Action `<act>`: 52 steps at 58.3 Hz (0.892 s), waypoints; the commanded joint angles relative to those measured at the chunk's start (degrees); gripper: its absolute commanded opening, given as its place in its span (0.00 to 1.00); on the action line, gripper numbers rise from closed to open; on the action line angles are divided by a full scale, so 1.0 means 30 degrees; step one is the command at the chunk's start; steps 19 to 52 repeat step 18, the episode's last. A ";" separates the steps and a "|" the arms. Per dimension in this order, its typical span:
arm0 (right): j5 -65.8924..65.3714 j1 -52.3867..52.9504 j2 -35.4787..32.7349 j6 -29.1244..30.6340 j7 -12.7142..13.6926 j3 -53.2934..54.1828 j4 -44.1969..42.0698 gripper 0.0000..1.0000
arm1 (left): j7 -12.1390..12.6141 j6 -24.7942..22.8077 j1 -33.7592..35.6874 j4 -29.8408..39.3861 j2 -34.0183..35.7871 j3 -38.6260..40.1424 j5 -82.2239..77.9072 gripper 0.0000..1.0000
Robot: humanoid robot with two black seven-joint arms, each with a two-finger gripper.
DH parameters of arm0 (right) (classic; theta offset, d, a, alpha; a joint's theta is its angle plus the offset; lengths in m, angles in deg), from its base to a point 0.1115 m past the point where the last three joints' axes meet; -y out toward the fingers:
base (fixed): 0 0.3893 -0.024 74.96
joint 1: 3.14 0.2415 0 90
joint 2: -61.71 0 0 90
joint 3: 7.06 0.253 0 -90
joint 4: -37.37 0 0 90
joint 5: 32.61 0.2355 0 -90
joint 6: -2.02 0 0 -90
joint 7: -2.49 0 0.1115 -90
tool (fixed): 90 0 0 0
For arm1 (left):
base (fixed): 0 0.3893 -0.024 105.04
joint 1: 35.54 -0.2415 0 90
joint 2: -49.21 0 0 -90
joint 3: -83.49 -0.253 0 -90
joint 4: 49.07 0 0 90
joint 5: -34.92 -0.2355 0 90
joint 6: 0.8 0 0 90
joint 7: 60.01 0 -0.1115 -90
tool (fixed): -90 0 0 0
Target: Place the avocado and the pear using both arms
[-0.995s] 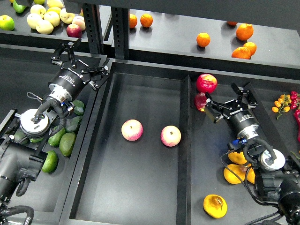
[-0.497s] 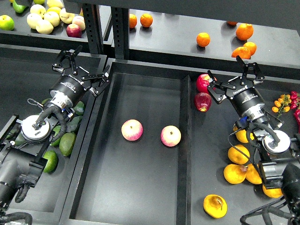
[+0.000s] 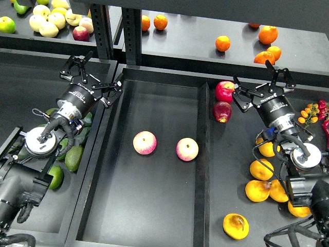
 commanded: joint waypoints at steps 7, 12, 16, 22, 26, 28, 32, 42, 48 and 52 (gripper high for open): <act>-0.0023 -0.0013 0.0001 0.0001 0.0011 0.0001 0.0103 0.99 | 0.0001 0.0002 0.0060 -0.0097 0.0000 0.0026 -0.0030 1.00; -0.0023 -0.0043 0.0001 0.0001 0.0040 -0.0057 0.0073 0.99 | 0.0001 0.0002 0.0060 -0.0097 0.0000 0.0026 -0.0030 1.00; -0.0023 -0.0043 0.0001 0.0001 0.0128 -0.0057 0.0073 0.99 | 0.0001 0.0002 0.0060 -0.0097 0.0000 0.0026 -0.0030 1.00; -0.0023 -0.0013 0.0001 0.0001 0.0157 -0.0086 0.0073 0.99 | 0.0001 0.0002 0.0060 -0.0097 0.0000 0.0026 -0.0030 1.00; -0.0023 -0.0013 0.0001 0.0001 0.0157 -0.0086 0.0073 0.99 | 0.0001 0.0002 0.0060 -0.0097 0.0000 0.0026 -0.0030 1.00; -0.0023 -0.0013 0.0001 0.0001 0.0157 -0.0086 0.0073 0.99 | 0.0001 0.0002 0.0060 -0.0097 0.0000 0.0026 -0.0030 1.00; -0.0023 -0.0013 0.0001 0.0001 0.0157 -0.0086 0.0073 0.99 | 0.0001 0.0002 0.0060 -0.0097 0.0000 0.0026 -0.0030 1.00; -0.0023 -0.0013 0.0001 0.0001 0.0157 -0.0086 0.0073 0.99 | 0.0001 0.0002 0.0060 -0.0097 0.0000 0.0026 -0.0030 1.00; -0.0023 -0.0013 0.0001 0.0001 0.0157 -0.0086 0.0073 0.99 | 0.0001 0.0002 0.0060 -0.0097 0.0000 0.0026 -0.0030 1.00; -0.0023 -0.0013 0.0001 0.0001 0.0157 -0.0086 0.0073 0.99 | 0.0001 0.0002 0.0060 -0.0097 0.0000 0.0026 -0.0030 1.00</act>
